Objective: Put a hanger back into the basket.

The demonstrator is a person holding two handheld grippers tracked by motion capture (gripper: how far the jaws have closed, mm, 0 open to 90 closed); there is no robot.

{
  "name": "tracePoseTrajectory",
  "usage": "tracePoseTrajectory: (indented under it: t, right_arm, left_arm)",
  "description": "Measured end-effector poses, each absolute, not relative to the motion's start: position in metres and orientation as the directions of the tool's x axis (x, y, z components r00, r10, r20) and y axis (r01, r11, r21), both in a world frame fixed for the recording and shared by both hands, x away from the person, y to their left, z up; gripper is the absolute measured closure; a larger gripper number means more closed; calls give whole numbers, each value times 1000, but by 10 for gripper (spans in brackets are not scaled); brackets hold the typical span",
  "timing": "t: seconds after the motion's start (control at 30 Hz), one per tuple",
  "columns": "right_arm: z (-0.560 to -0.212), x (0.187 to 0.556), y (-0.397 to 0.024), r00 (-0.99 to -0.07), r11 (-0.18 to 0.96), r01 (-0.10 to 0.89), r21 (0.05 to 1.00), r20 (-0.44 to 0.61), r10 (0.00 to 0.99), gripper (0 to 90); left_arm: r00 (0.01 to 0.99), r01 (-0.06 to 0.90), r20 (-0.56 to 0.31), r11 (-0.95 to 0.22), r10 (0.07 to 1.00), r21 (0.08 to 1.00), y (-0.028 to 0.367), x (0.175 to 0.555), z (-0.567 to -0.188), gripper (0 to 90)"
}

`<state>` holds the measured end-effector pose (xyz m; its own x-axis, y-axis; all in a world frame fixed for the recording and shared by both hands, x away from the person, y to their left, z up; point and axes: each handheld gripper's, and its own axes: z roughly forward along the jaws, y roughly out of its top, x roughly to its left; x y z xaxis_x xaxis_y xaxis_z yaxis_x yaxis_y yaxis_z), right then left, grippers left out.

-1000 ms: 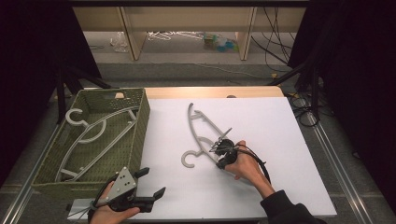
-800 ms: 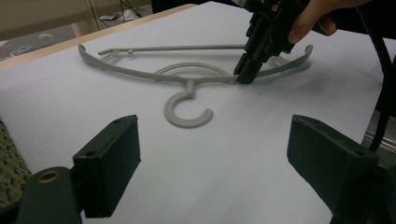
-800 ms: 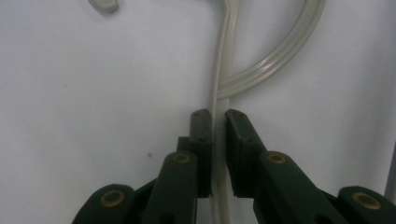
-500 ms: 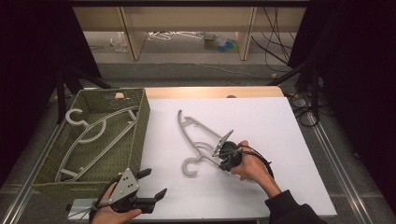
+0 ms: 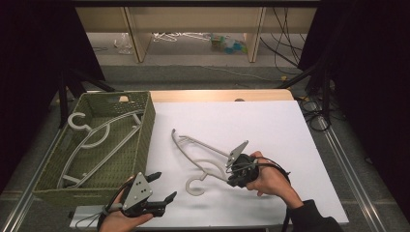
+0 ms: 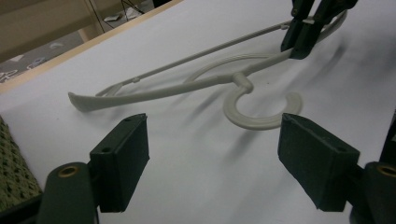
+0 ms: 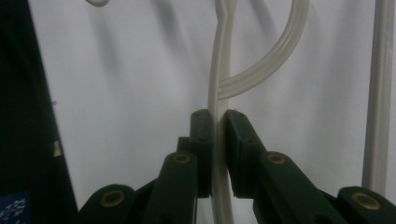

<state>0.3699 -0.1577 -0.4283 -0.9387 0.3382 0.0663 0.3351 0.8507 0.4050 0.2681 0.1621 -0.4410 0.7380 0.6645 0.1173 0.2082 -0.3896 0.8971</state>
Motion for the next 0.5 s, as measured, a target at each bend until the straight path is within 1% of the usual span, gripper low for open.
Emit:
tracePoseTrajectory:
  t: [0.03,0.07,0.1,0.17,0.2,0.3,0.37,0.47,0.5]
  right_arm:
    - [-427,368,-158,-943,854,323,408,70,324,823]
    - [-426,367,-159,-946,855,317,410,73,316,823]
    - [-425,365,-159,-948,855,311,415,75,309,824]
    - [-424,363,-161,-946,851,319,418,81,315,824]
    - [-423,363,-162,-947,853,314,416,81,310,823]
    - [-423,360,-164,-953,857,300,420,88,291,824]
    - [-421,356,-164,-956,857,291,425,95,278,824]
    - [-419,352,-164,-968,865,250,436,86,236,824]
    - [-418,351,-164,-969,865,246,437,97,227,824]
  left_arm:
    - [737,199,137,-407,662,892,162,269,-441,252]
    - [739,210,124,-401,662,891,160,269,-442,258]
    - [740,208,132,-411,660,888,160,270,-442,261]
    - [732,198,177,-454,658,869,156,272,-442,262]
    - [740,197,190,-478,645,856,153,273,-442,262]
    - [753,187,199,-494,627,849,147,277,-445,270]
    - [755,174,233,-529,613,831,146,280,-445,280]
    - [766,178,219,-527,604,831,141,284,-446,282]
    - [774,169,233,-548,588,819,140,287,-448,287]
